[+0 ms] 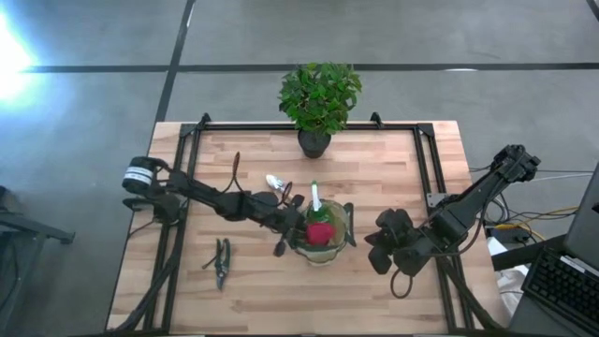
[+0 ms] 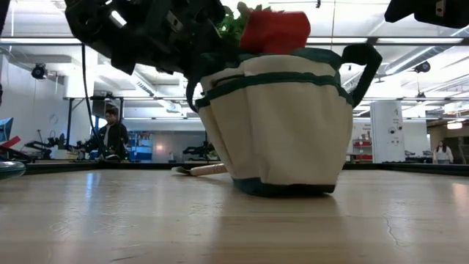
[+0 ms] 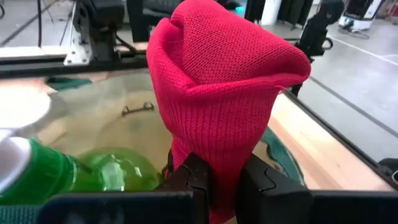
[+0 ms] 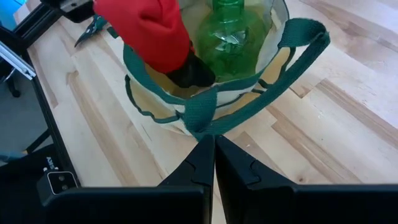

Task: Pick & Place Garden tools in Gardening bag
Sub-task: Put the red gloves into the gardening bag

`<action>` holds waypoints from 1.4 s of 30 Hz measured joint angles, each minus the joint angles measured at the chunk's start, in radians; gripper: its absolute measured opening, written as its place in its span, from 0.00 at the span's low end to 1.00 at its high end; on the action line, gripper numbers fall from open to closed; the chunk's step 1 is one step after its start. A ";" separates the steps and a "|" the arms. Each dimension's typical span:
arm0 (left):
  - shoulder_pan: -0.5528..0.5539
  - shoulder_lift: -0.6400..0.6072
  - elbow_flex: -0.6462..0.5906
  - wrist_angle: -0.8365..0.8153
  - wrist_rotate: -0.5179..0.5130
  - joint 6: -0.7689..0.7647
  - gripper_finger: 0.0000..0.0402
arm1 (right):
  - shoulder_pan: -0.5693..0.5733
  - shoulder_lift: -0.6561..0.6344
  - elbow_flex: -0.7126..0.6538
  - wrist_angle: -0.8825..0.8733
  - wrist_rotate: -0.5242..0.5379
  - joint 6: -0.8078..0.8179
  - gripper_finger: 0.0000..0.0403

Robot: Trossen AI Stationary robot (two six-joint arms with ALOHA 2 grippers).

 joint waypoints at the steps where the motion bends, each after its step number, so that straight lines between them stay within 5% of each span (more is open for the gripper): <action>1: 0.000 0.003 0.000 -0.011 0.000 0.001 0.09 | 0.000 0.000 0.000 -0.001 0.000 0.000 0.02; 12: 0.000 0.045 0.000 -0.027 0.034 -0.070 0.10 | 0.000 0.000 0.000 -0.002 0.003 -0.004 0.02; 31: 0.000 -0.008 0.051 -0.174 0.062 -0.111 0.66 | 0.000 0.001 0.000 -0.002 0.003 -0.007 0.02; 42: 0.000 -0.068 0.138 -0.379 0.087 -0.092 0.73 | 0.000 0.001 0.000 -0.001 0.003 -0.007 0.02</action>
